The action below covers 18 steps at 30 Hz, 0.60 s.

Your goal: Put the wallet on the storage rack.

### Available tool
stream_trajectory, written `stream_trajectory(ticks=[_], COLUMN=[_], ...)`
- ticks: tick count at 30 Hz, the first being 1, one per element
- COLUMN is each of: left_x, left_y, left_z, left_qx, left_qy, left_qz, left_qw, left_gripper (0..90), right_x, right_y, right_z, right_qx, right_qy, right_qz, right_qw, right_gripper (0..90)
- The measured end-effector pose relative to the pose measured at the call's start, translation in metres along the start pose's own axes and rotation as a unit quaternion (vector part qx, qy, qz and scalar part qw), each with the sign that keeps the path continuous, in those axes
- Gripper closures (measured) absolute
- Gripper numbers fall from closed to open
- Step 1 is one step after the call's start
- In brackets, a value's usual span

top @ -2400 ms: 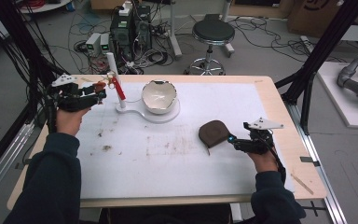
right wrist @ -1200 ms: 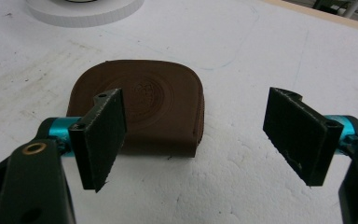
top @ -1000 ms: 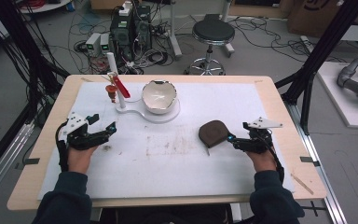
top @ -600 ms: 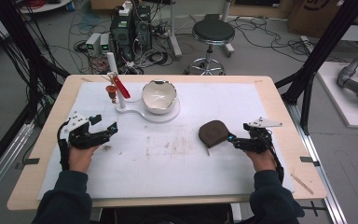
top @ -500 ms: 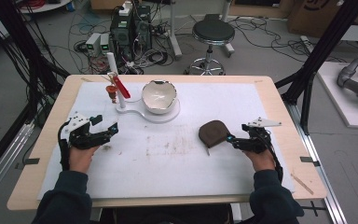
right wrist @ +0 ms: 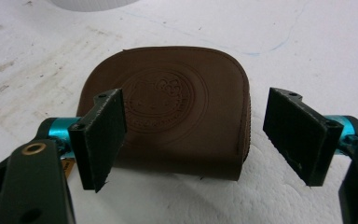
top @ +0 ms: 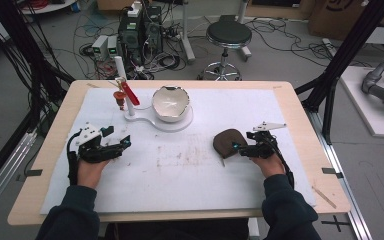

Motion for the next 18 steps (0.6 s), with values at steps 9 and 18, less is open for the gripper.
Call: stream_trajectory(ticks=[9, 18], left_x=[-0.002, -0.004], left_y=[-0.003, -0.008], left_z=[-0.001, -0.002], left_qx=[0.005, 0.013], left_qy=[-0.001, 0.002], left_qz=[-0.007, -0.015], left_qw=[1.0000, 0.9998], left_gripper=[23.5, 23.5], right_x=[-0.010, 0.003], right_y=[-0.018, -0.019], right_z=[-0.003, -0.001], right_qx=[0.036, 0.043], right_qy=[-0.043, -0.027], right_qz=[0.052, 0.082], right_qw=[0.9970, 0.9954], right_gripper=[23.2, 28.2])
Point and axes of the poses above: each handheld gripper's, and its own axes: y roughly backward along the jaws, z roughly out of its top, x roughly to its left, the point moved 3 cm from there along -y, roughly forward along the jaws, and after that the axes turned 9 degrees about -z, right-handed, at the moved point
